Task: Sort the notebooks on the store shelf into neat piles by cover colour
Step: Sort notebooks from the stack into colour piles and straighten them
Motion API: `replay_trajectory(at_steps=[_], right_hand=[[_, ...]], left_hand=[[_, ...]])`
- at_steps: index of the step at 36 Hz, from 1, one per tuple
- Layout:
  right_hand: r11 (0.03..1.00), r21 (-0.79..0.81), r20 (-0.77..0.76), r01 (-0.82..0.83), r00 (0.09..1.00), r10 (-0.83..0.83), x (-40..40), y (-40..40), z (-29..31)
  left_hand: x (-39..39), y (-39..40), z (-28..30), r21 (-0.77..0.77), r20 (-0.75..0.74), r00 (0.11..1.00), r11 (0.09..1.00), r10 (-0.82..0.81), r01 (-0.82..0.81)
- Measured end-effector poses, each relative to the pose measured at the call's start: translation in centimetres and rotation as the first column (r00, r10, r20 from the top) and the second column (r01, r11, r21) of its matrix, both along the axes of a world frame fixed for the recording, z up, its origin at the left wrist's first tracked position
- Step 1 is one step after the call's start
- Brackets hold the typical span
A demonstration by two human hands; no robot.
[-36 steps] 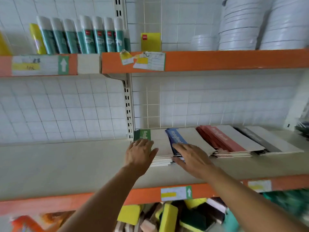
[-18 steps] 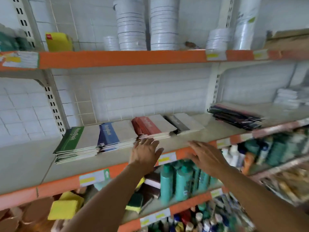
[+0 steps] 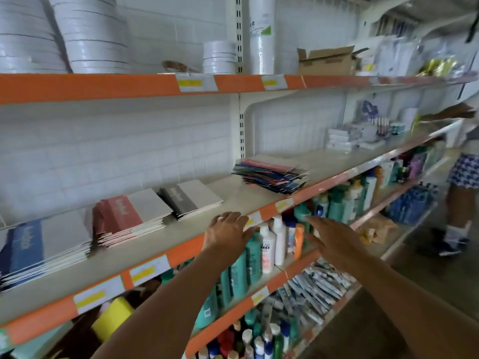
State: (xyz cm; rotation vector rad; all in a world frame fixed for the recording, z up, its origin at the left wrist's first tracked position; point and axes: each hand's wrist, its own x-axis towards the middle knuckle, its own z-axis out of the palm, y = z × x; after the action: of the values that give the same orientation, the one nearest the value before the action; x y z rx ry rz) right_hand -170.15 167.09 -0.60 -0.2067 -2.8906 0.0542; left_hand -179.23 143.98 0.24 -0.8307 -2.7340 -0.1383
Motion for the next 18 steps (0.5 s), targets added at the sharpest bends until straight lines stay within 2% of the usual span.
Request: replay_trajectory(at_steps=[7,18], right_hand=[[0.998,0.015,-0.021,0.058,0.998,-0.058,-3.8,4.9,1.3],[1.0,0.019,-0.027,0.006,1.0,-0.005,-13.9,10.1,4.5]], left_hand=[[-5.0,5.9,-0.1,0.027,-0.007,1.0,0.999,-0.023,0.023],[-14.3,10.5,1.1,0.033,0.007,1.0,0.999,0.021,-0.021]])
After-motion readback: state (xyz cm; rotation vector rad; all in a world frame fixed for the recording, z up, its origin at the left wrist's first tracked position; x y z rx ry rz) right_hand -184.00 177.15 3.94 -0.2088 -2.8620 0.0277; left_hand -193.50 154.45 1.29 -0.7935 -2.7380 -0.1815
